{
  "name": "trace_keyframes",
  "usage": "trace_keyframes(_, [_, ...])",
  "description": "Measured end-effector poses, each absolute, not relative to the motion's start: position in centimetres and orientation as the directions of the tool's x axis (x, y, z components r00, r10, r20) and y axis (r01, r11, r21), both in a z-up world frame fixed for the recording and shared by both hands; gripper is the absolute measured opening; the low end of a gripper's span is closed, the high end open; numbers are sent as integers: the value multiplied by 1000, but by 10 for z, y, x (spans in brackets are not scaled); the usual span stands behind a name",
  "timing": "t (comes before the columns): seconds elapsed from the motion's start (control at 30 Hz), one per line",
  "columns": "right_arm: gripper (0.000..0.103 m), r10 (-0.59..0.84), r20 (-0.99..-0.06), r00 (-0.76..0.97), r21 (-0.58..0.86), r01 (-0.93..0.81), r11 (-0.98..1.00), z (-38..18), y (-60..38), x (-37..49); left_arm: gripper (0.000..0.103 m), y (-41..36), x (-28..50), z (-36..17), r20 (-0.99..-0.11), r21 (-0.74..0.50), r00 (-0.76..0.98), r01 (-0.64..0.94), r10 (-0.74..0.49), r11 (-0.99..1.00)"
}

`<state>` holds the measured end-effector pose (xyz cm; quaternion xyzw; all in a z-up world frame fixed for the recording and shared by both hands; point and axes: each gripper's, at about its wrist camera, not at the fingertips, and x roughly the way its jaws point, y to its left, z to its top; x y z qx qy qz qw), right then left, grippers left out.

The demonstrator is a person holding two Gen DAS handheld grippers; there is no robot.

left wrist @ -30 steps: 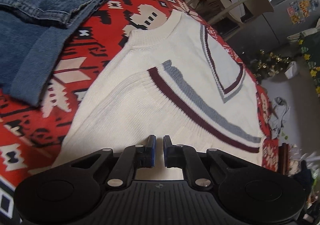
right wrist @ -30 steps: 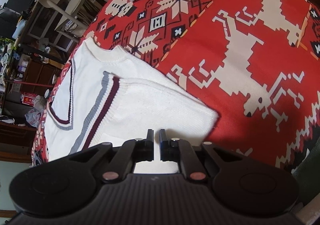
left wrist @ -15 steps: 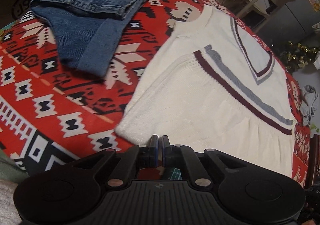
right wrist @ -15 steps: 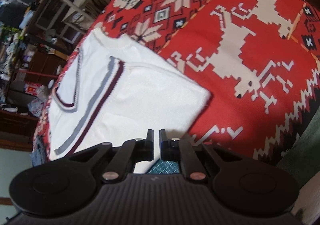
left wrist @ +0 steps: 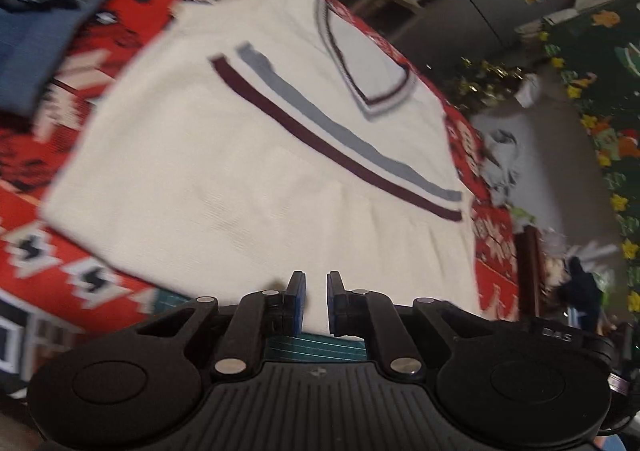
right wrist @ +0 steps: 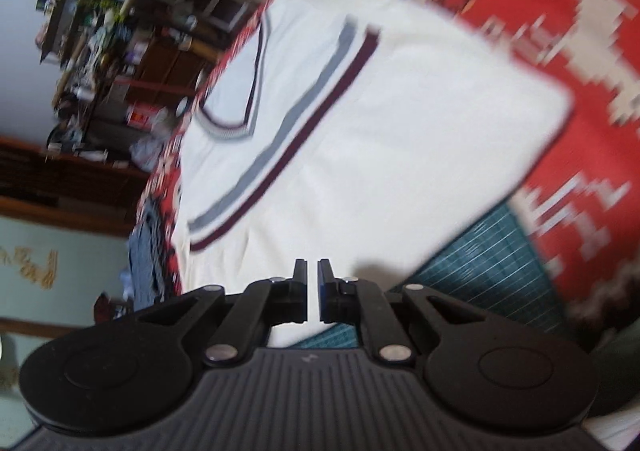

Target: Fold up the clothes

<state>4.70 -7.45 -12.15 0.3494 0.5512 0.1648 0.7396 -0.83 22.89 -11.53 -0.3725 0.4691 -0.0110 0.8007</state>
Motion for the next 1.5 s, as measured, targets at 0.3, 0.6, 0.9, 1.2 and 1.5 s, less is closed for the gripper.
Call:
trace_keyframes(0.3, [7, 621, -746, 241, 661, 148, 736, -142, -46, 49, 9, 209, 12, -141, -779, -583, 479, -316, -404, 748])
trace_keyframes(0.6, [3, 574, -782, 241, 621, 238, 747, -151, -63, 41, 7, 209, 1, -138, -804, -550, 458, -326, -380, 769])
trace_keyframes(0.9, [20, 546, -768, 335, 573, -22, 819, -115, -35, 29, 43, 197, -12, -106, -726, -555, 585, -187, -362, 811])
trace_keyframes(1.2, [21, 295, -853, 432, 305, -48, 951, -113, -28, 36, 38, 189, 1, -119, -810, -380, 555, -248, -191, 891])
trace_keyframes(1.5, [37, 297, -847, 440, 300, -65, 952, -114, -16, 33, 62, 177, -1, -117, -808, -362, 559, -222, -187, 905])
